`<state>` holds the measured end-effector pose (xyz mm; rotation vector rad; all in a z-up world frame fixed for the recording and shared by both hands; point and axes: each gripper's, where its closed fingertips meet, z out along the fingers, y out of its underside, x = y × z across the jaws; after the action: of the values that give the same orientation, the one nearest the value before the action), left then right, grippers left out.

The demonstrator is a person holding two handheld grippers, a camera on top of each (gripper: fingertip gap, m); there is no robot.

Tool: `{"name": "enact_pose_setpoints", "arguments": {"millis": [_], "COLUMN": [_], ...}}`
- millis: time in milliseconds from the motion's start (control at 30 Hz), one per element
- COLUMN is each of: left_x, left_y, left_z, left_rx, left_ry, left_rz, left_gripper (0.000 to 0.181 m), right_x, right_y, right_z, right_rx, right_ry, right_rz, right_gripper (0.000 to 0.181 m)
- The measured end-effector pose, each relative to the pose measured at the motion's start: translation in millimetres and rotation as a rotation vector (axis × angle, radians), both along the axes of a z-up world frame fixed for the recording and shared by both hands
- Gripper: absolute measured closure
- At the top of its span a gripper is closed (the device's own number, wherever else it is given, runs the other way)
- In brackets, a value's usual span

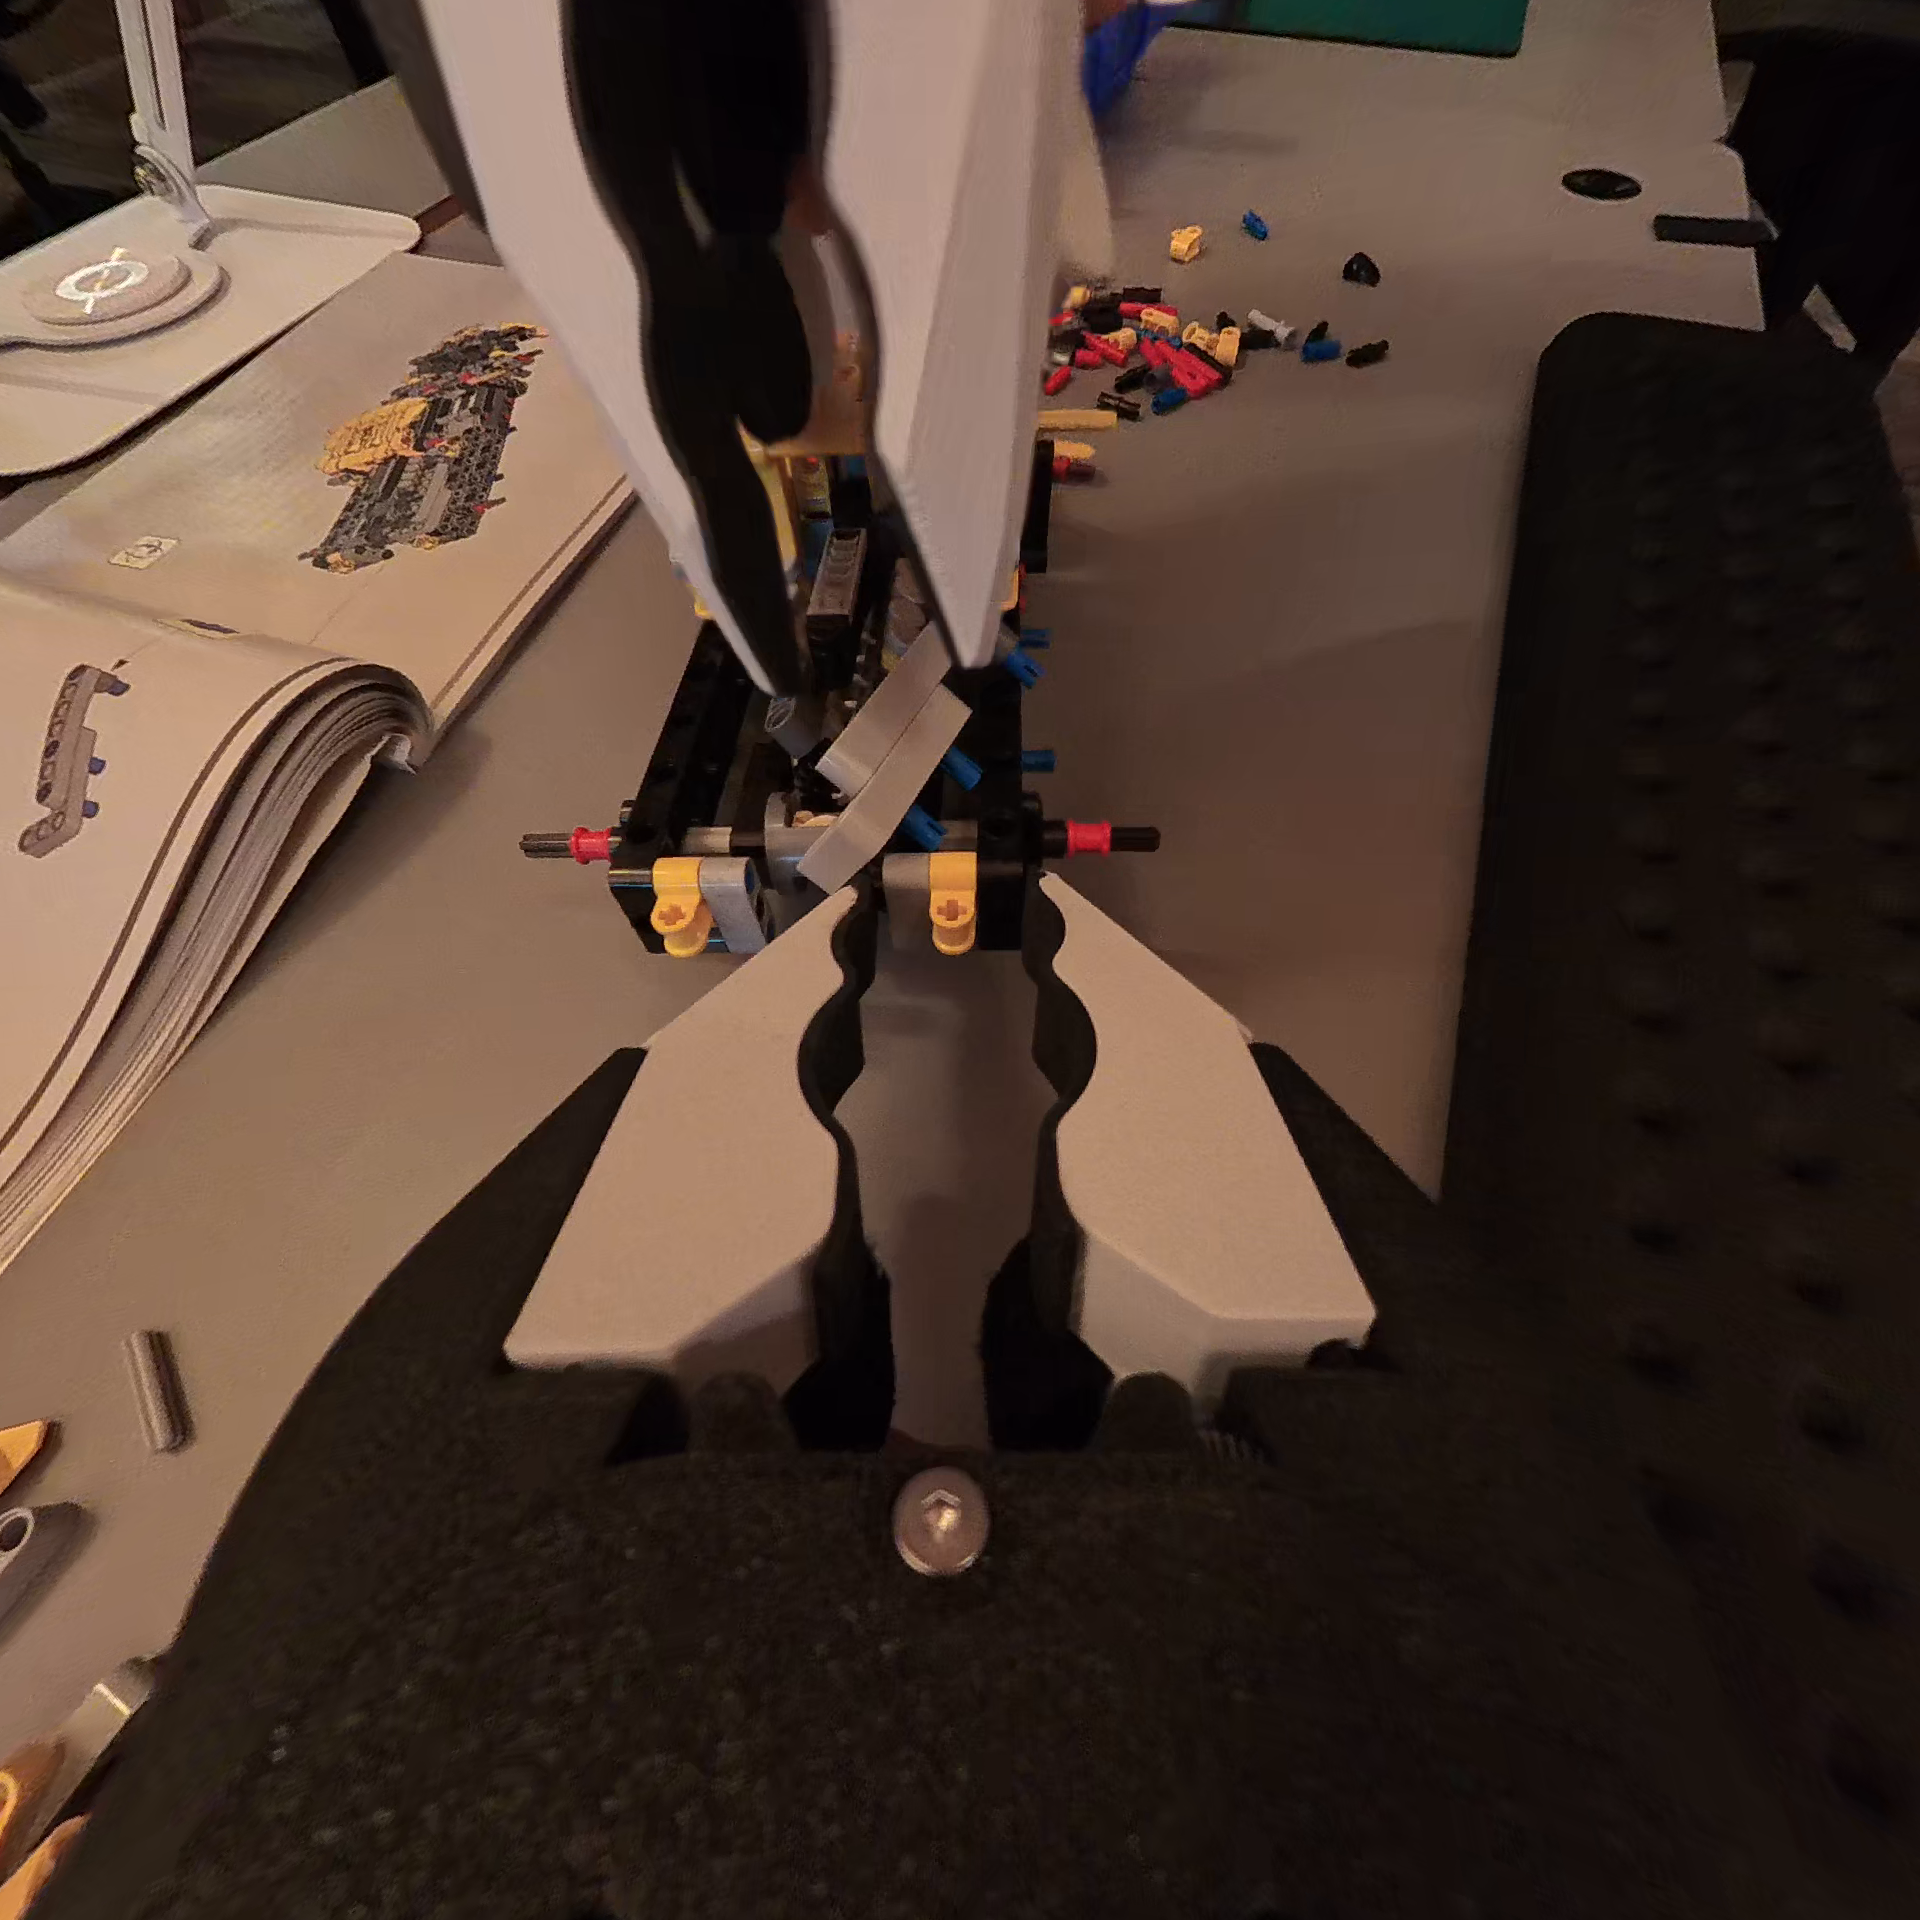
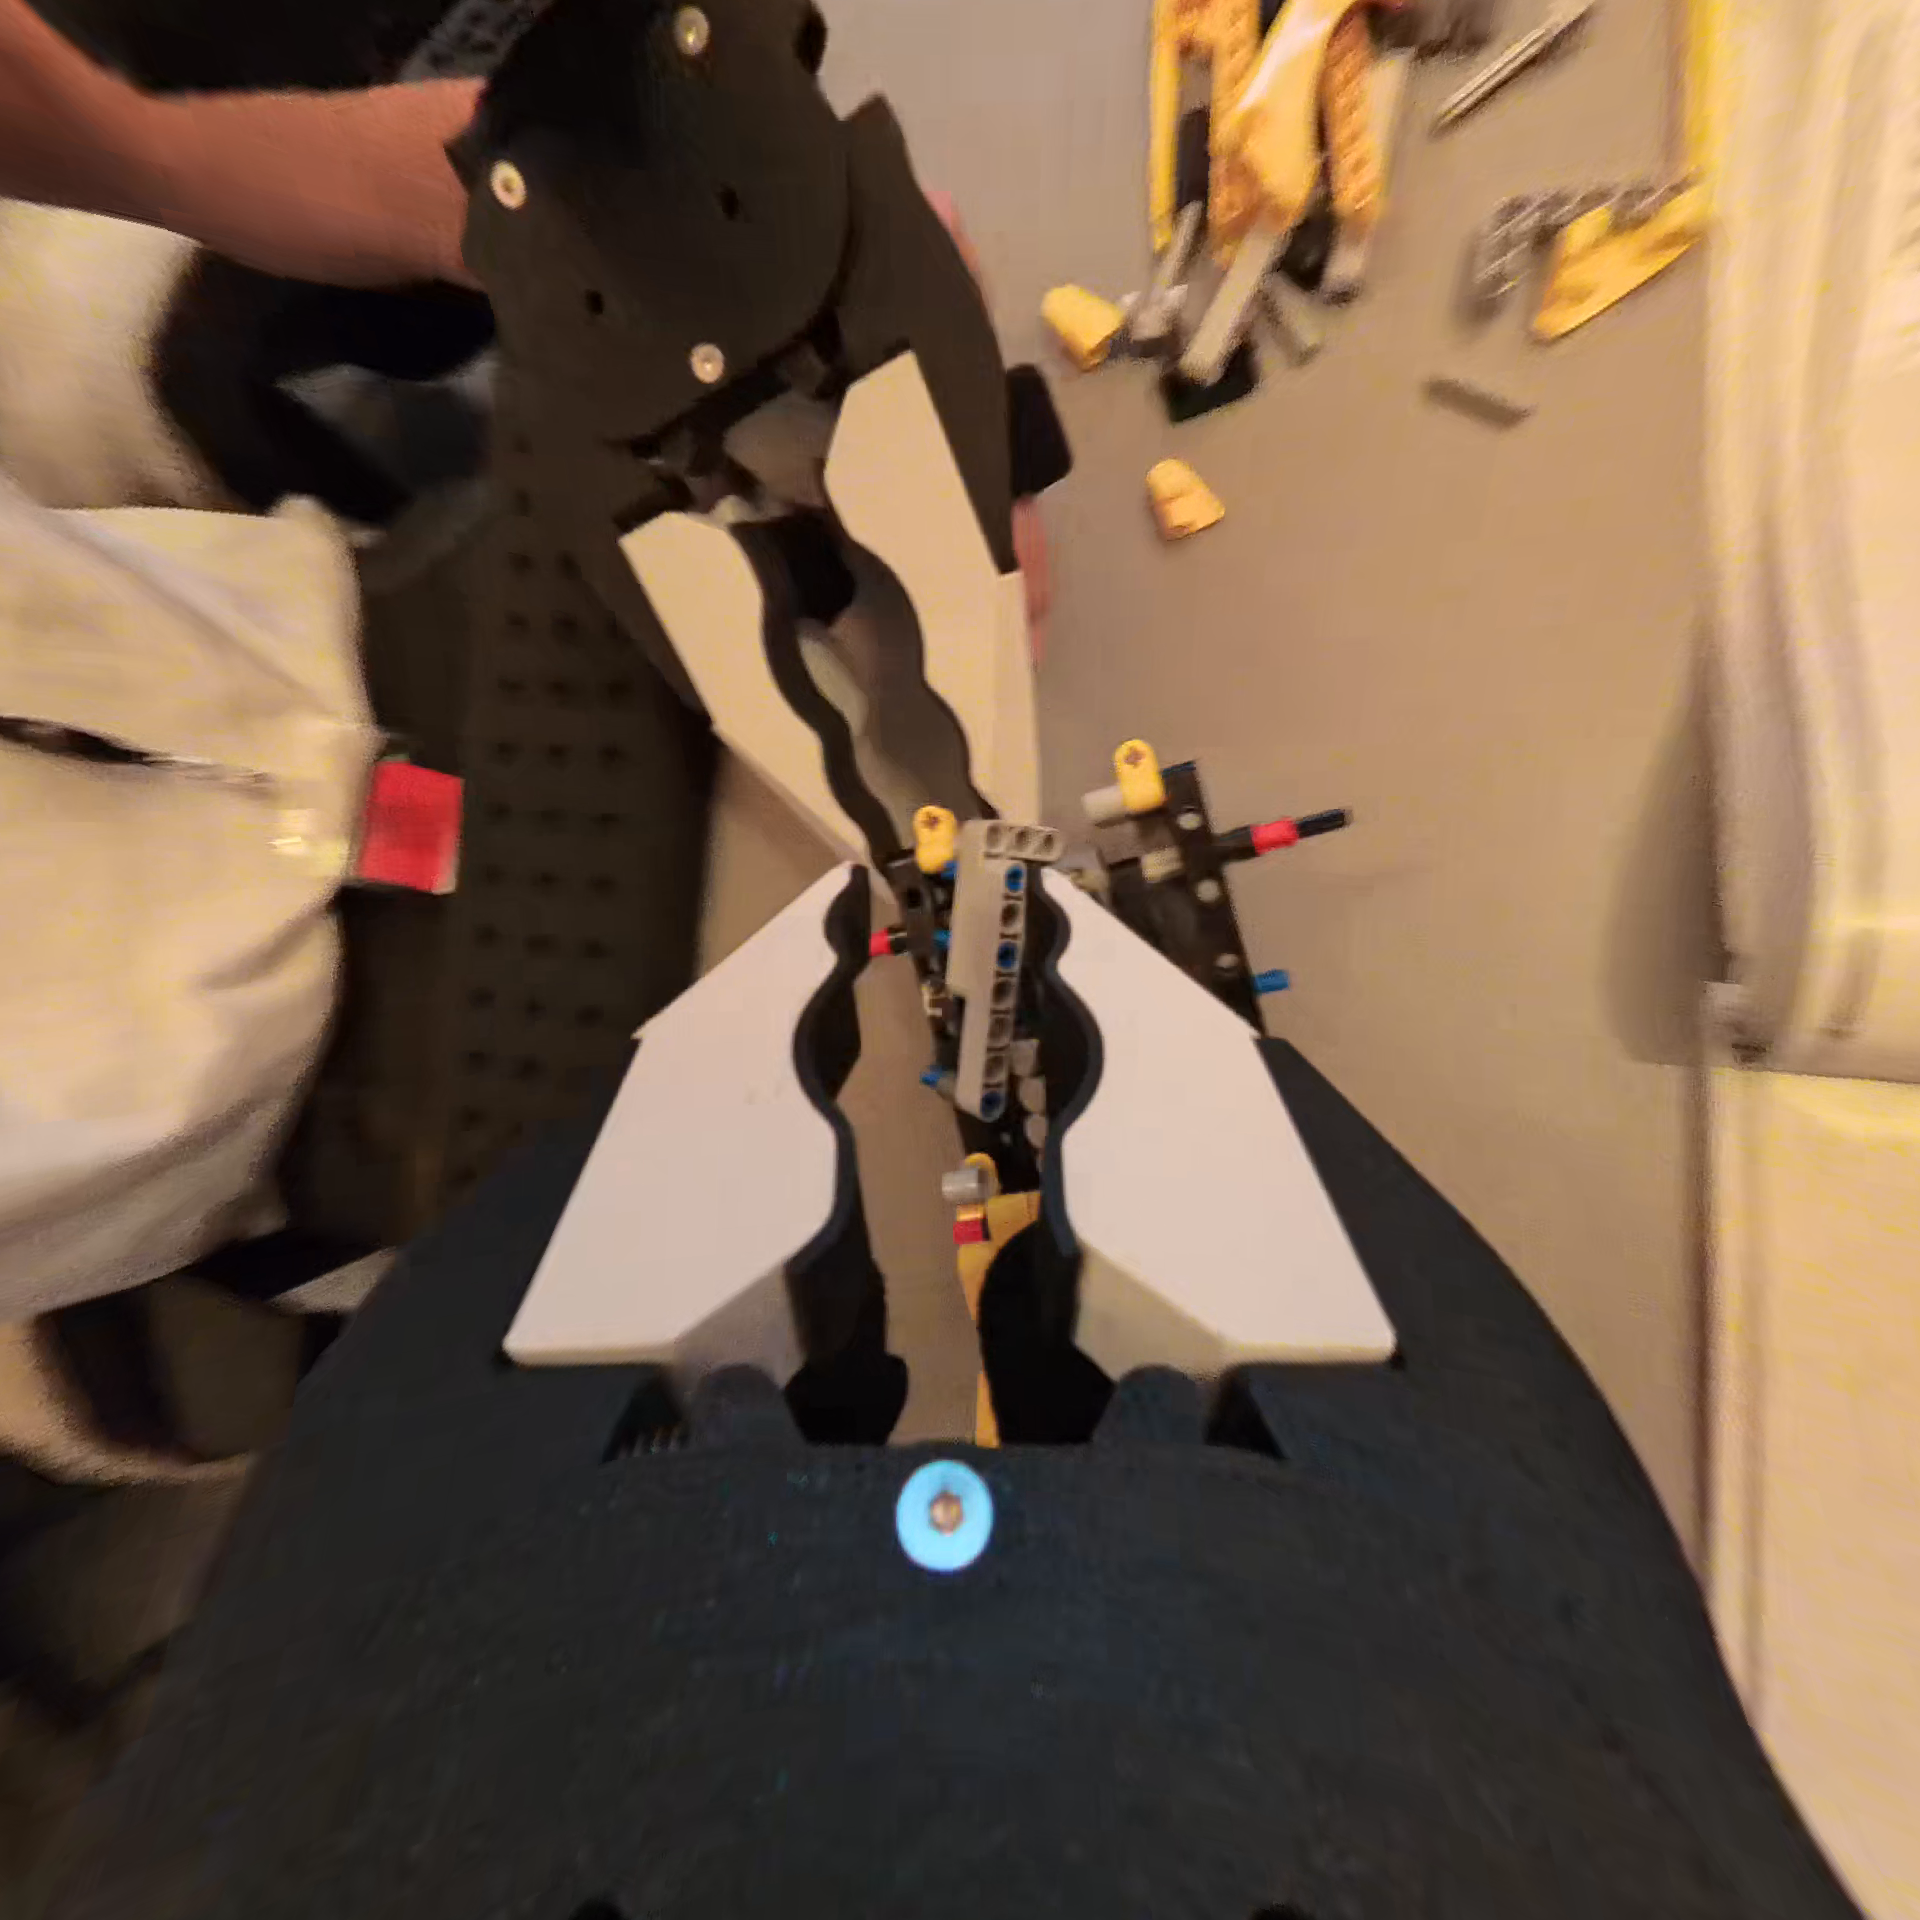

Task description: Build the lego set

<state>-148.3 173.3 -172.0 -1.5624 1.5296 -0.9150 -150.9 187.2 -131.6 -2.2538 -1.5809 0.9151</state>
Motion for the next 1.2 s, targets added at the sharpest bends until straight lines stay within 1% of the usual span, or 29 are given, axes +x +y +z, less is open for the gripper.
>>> {"name": "enact_pose_setpoints", "arguments": {"millis": [33, 100, 200, 267, 333, 433, 567, 633, 700, 733, 767, 833, 900, 933, 1033, 1067, 1167, 1200], "left_x": [-0.1, -0.2, -0.3, -0.3, -0.3, -0.9, -0.1, -0.1, -0.2, -0.3, -0.5, -0.7, -0.8, -0.9, -1.1, -1.3, -1.4, -1.6], "left_y": [-0.2, -0.3, 0.6, 0.6, 1.0, 1.6, 0.8, 0.7, 1.1, 1.1, 1.0, 1.6, 2.1, 2.4, 2.8, 2.7, 2.4, 2.3], "left_z": [0.1, 0.2, 1.5, 0.5, 0.6, 2.7, 2.0, 1.6, 2.1, 1.8, 0.7, 0.5, 0.9, 1.0, 1.7, 2.2, 3.6, 4.0], "left_rx": [0.005, 0.007, 0.009, 0.009, 0.008, -0.004, 0.008, 0.009, 0.006, 0.004, 0.003, 0.004, -0.007, -0.014, -0.022, -0.026, -0.064, -0.076], "left_ry": [-0.001, -0.002, -0.01, -0.004, -0.005, -0.019, -0.014, -0.012, -0.014, -0.012, -0.005, -0.004, -0.006, -0.007, -0.012, -0.014, -0.024, -0.026], "left_rz": [0.0, -0.001, -0.001, -0.001, 0.001, 0.002, -0.002, -0.003, -0.001, -0.001, -0.001, 0.002, 0.003, 0.004, 0.004, 0.003, -0.002, -0.005], "left_gripper": [0.154, 0.154, 0.154, 0.154, 0.154, 0.154, 0.154, 0.154, 0.154, 0.154, 0.154, 0.154, 0.154, 0.154, 0.154, 0.154, 0.154, 0.154], "right_x": [-1.9, -0.8, -2.9, -1.3, 2.1, 6.1, 7.7, 4.0, 3.0, 3.0, 1.4, -3.4, -7.3, -6.6, 1.6, 0.5, 4.6, 3.4], "right_y": [-0.7, 0.3, 4.1, 4.4, 3.7, 6.6, 6.8, 9.9, 7.8, 5.5, 4.7, 3.0, 2.5, -0.6, -2.7, -2.3, -6.3, -6.7], "right_z": [-1.7, -9.1, -11.5, -15.6, -13.5, -10.0, -19.1, -20.9, -22.7, -23.5, -22.7, -15.7, -7.9, -5.4, -8.2, -9.5, -15.5, -14.8], "right_rx": [-0.054, -0.074, -0.106, -0.103, -0.11, -0.098, -0.107, -0.115, -0.142, -0.148, -0.144, -0.141, -0.085, -0.055, 0.123, 0.179, 0.23, 0.242], "right_ry": [-0.005, -0.069, -0.125, -0.181, -0.227, -0.244, -0.297, -0.295, -0.309, -0.318, -0.314, -0.277, -0.252, -0.265, -0.386, -0.398, -0.438, -0.423], "right_rz": [0.017, 0.065, 0.091, 0.111, 0.124, 0.107, 0.115, 0.111, 0.129, 0.15, 0.165, 0.18, 0.202, 0.227, 0.33, 0.353, 0.379, 0.379], "right_gripper": [0.157, 0.163, 0.165, 0.164, 0.162, 0.157, 0.156, 0.156, 0.16, 0.167, 0.169, 0.173, 0.174, 0.174, 0.175, 0.175, 0.176, 0.176]}}
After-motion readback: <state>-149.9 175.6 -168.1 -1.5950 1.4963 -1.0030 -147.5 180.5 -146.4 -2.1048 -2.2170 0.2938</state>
